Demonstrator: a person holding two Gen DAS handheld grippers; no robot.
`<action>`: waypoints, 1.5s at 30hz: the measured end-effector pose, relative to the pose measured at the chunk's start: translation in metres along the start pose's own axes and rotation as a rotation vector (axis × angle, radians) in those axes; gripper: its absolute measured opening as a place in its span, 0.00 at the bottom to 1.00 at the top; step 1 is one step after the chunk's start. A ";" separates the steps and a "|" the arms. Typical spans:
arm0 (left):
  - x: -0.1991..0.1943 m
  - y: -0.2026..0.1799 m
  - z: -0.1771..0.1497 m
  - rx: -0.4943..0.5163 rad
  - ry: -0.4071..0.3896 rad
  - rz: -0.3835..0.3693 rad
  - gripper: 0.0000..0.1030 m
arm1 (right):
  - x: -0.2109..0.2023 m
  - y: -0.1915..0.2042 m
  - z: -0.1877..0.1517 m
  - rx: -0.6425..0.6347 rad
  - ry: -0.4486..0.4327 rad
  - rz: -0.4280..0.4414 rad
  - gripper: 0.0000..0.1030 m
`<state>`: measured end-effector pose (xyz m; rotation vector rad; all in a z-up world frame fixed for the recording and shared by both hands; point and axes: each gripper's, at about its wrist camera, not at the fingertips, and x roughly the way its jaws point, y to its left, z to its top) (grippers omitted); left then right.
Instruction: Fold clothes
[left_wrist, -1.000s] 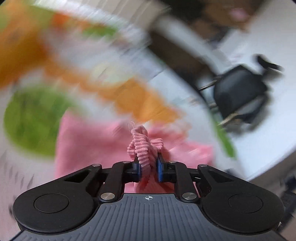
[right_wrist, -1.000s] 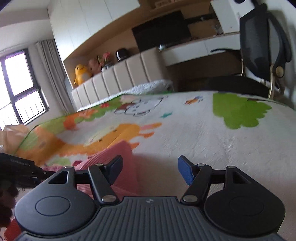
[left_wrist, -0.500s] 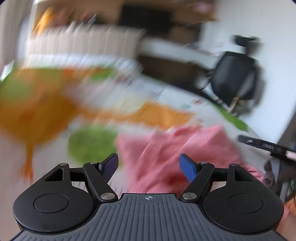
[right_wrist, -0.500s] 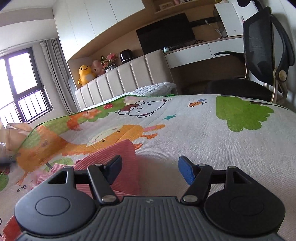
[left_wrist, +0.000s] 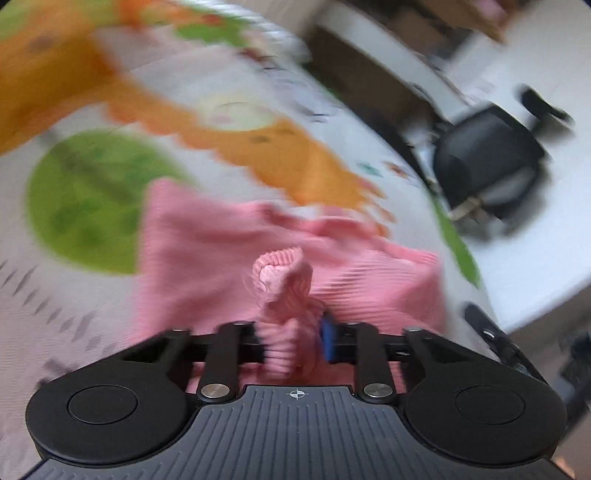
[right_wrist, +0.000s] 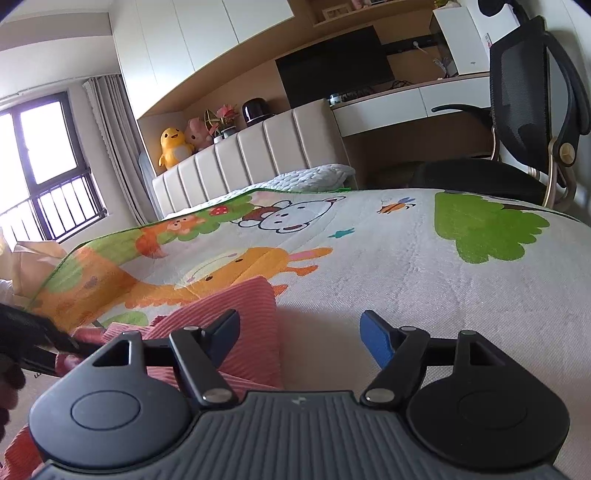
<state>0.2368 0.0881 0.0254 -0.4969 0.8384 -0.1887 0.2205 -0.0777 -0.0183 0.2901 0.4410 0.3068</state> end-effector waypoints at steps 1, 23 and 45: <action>-0.008 -0.015 0.004 0.069 -0.039 -0.037 0.19 | 0.000 0.000 0.000 0.001 -0.001 0.000 0.70; -0.090 0.026 -0.024 0.323 -0.227 0.187 0.81 | -0.005 0.075 0.033 -0.499 0.093 -0.031 0.70; 0.000 0.016 -0.032 0.306 -0.025 0.210 0.89 | 0.066 0.101 0.040 -0.483 0.237 0.003 0.54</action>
